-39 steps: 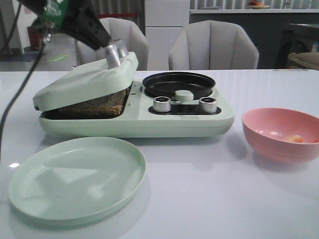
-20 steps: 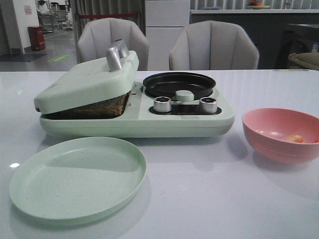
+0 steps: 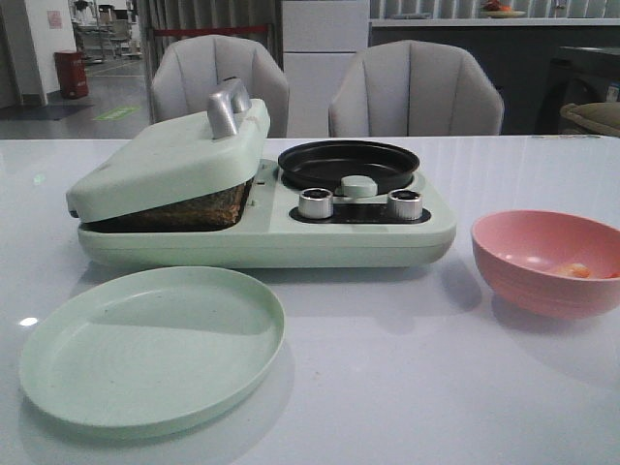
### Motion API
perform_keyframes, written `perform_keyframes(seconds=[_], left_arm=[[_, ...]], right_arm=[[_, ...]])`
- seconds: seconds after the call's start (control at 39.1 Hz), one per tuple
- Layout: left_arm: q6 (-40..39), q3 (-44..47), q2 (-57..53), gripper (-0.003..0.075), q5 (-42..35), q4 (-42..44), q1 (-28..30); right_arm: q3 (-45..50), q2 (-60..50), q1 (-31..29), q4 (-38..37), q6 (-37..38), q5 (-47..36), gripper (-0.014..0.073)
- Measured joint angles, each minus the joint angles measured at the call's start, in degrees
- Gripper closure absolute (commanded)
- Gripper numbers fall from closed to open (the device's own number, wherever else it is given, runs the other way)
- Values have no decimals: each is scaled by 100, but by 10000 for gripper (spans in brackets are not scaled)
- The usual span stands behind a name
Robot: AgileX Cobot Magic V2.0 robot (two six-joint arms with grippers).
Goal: Make breakfast with bread and shrimp
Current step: 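Release the lid handle and withdraw the left gripper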
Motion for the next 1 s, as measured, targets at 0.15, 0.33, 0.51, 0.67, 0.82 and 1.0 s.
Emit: perform_keyframes(seconds=[0.15,0.33,0.51,0.67,0.82,1.0], left_arm=[[-542,758,-943,603,-38,543,0],[-1161,1537,-1913,603,-48,1053,0],[-1326,2375,-2847,603,-164,1196,0],[-1359,2862,-3341,603,-399,1200,0],[-1363,2943,-3513,603,-547,1200,0],[-1373,2943,-3513,605,-602,1200,0]], right_arm=[[0,0,0,0,0,0,38],[0,0,0,0,0,0,38],[0,0,0,0,0,0,38],[0,0,0,0,0,20,38],[0,0,0,0,0,95,38],[-27,12,0,44,0,107,38]])
